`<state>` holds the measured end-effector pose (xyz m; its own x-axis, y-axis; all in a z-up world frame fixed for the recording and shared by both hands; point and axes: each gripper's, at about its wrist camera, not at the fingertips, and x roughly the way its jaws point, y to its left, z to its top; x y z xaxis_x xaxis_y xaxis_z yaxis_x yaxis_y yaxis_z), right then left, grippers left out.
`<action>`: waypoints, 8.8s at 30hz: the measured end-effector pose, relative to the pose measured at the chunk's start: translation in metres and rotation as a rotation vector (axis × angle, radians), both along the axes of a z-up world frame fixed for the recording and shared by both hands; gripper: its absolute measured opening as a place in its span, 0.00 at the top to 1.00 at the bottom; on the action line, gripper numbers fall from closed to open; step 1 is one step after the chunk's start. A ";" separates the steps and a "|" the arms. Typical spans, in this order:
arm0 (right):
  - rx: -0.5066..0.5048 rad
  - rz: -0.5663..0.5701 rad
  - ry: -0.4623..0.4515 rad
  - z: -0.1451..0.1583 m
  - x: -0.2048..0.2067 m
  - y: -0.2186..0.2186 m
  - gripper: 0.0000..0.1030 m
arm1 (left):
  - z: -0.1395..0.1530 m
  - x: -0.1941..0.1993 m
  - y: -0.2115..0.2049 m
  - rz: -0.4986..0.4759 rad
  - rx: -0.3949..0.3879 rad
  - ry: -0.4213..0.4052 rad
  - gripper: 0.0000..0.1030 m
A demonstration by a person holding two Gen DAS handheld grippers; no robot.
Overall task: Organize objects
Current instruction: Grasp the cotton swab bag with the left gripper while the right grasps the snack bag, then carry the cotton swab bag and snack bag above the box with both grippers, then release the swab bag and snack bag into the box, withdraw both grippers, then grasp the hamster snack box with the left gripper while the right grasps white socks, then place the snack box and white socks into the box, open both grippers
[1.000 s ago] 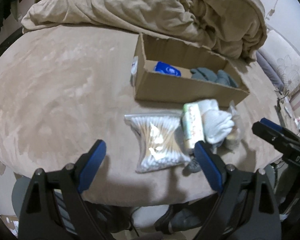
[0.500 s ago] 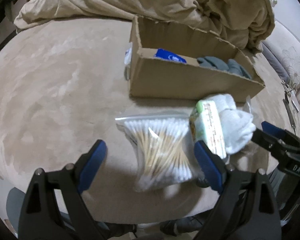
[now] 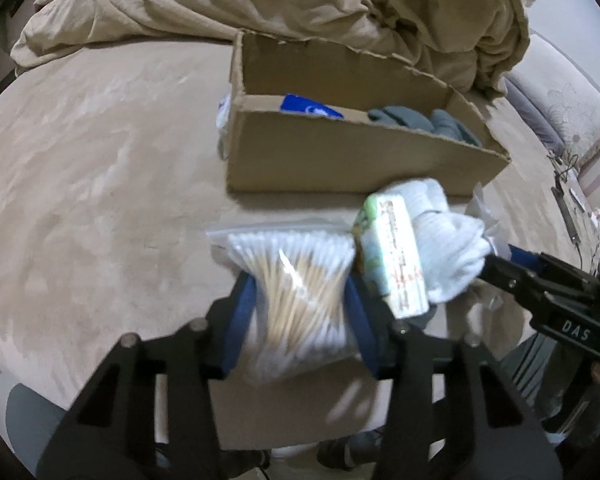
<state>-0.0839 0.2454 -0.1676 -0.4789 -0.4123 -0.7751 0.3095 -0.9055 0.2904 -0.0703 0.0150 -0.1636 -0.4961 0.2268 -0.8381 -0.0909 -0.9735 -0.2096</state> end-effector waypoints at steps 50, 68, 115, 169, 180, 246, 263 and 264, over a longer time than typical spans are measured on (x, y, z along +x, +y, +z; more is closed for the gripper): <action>-0.044 0.037 0.162 0.083 -0.002 -0.006 0.60 | 0.014 0.000 -0.018 0.037 0.064 -0.020 0.35; -0.052 0.052 0.197 0.097 0.002 -0.009 0.60 | 0.087 0.008 -0.024 0.028 0.089 0.163 0.68; -0.034 0.032 0.173 0.084 0.004 -0.016 0.60 | 0.017 0.046 -0.001 -0.064 -0.040 0.102 0.61; -0.060 0.048 0.222 0.107 -0.050 -0.035 0.36 | 0.117 -0.047 -0.025 0.040 0.069 0.259 0.33; -0.057 0.038 0.245 0.122 -0.002 -0.021 0.36 | 0.108 0.008 -0.027 0.042 0.065 0.218 0.33; -0.041 0.177 0.055 0.053 -0.009 -0.046 0.66 | 0.021 0.022 0.003 -0.012 -0.007 0.110 0.55; -0.060 0.112 0.196 0.120 0.004 -0.007 0.66 | 0.111 0.020 0.000 -0.026 0.059 0.231 0.55; -0.060 0.110 0.206 0.123 0.003 -0.005 0.66 | 0.116 0.018 0.001 -0.028 0.060 0.243 0.55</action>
<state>-0.0813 0.2402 -0.0444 -0.5740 -0.5127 -0.6385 0.4631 -0.8463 0.2633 -0.0526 0.0160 -0.0480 -0.6745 0.2885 -0.6795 -0.1722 -0.9566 -0.2352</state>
